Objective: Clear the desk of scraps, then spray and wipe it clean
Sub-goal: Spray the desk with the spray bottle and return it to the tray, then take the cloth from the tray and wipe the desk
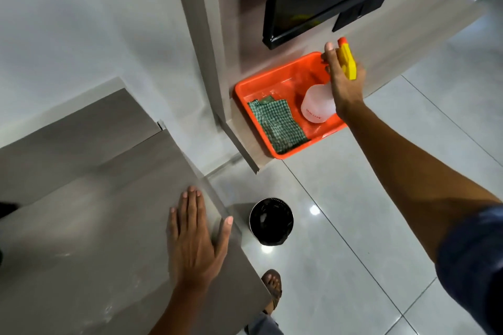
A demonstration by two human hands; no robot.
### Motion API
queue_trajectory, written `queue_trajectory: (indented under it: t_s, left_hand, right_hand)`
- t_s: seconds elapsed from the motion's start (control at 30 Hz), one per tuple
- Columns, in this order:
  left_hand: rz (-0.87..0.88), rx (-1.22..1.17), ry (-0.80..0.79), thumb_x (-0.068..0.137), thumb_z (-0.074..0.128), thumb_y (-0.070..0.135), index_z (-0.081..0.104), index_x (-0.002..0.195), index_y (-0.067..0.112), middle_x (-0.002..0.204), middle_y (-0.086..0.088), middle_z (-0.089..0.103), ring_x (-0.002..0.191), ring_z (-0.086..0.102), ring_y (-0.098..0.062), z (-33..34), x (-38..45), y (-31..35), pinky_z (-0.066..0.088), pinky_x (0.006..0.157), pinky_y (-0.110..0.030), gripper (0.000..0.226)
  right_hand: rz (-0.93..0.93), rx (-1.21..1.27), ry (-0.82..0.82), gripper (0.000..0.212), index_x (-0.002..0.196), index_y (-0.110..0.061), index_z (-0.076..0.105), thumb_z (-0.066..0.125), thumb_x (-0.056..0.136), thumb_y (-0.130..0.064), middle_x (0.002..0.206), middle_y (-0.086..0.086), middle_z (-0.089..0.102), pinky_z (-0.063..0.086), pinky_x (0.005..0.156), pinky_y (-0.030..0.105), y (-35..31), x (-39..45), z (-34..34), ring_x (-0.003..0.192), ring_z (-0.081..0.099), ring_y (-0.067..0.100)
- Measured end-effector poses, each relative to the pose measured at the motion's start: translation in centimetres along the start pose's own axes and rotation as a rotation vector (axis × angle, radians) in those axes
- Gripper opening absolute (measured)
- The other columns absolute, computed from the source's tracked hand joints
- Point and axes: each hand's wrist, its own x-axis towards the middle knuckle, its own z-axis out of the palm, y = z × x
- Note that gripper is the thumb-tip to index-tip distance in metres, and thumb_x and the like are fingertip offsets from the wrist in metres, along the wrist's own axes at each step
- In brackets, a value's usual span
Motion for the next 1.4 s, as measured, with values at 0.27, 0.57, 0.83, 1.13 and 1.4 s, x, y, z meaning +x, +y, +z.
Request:
queue_trajectory:
  t_s: [0.27,0.57,0.83,1.13,1.4]
  left_hand:
    - [-0.004,-0.025,0.041,0.107,0.043,0.063,0.026,0.172,0.009,0.182,-0.005,0.025,0.169,0.025,-0.024,-0.3,0.0,0.2,0.026,0.136,-0.051,0.086]
    - [-0.003,-0.014,-0.006,0.109,0.038,0.061,0.02,0.174,0.011,0.184,-0.001,0.017,0.171,0.017,-0.02,-0.9,0.1,0.4,0.023,0.138,-0.05,0.084]
    - [0.003,-0.012,-0.015,0.11,0.031,0.064,0.012,0.175,0.014,0.185,0.001,0.011,0.172,0.012,-0.018,-0.7,0.1,0.2,0.023,0.138,-0.05,0.084]
    - [0.01,-0.022,-0.019,0.111,0.029,0.066,0.015,0.175,0.013,0.184,-0.001,0.014,0.172,0.013,-0.018,-1.0,0.0,0.2,0.025,0.137,-0.051,0.084]
    - [-0.001,-0.027,-0.021,0.11,0.03,0.066,0.017,0.174,0.014,0.184,-0.001,0.016,0.172,0.013,-0.017,-1.1,0.1,0.3,0.025,0.137,-0.05,0.084]
  right_hand:
    - [-0.17,-0.106,-0.023,0.061,0.142,-0.042,0.06,0.071,0.091,-0.074,0.144,-0.003,0.069,0.061,0.096,0.025,0.1,2.8,-0.5,0.124,0.072,0.015]
    - [-0.175,0.022,0.113,0.074,0.143,-0.031,0.06,0.094,0.081,-0.053,0.142,-0.005,0.07,0.061,0.105,0.029,3.4,-2.7,-3.1,0.13,0.068,0.011]
    - [-0.266,-0.157,0.051,0.028,0.105,-0.013,0.068,0.084,0.094,-0.033,0.092,-0.009,0.072,0.061,0.095,0.049,9.7,-9.6,-1.8,0.087,0.067,0.011]
    - [-0.29,-0.84,-0.547,0.073,0.173,-0.033,0.026,0.052,0.11,-0.06,0.166,0.02,0.047,0.05,0.116,0.062,7.5,-5.9,4.3,0.148,0.05,0.043]
    - [-0.408,-1.216,-0.655,0.068,0.174,-0.039,0.023,0.041,0.112,-0.063,0.185,0.003,0.009,0.022,0.132,0.07,8.6,-4.2,5.6,0.17,0.006,0.042]
